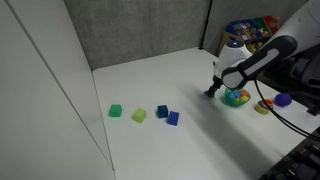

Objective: Pick up the green object from the table and put it in the green bowl

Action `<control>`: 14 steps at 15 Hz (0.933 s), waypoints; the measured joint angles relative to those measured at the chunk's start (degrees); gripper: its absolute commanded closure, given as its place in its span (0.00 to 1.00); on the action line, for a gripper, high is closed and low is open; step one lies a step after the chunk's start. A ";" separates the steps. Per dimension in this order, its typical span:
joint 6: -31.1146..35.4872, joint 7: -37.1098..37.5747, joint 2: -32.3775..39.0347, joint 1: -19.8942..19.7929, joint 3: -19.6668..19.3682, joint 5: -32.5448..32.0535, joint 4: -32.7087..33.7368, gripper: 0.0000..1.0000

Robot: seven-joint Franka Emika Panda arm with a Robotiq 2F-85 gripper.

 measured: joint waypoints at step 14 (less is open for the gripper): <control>4.86 2.54 10.53 4.47 -6.93 -1.42 7.59 0.00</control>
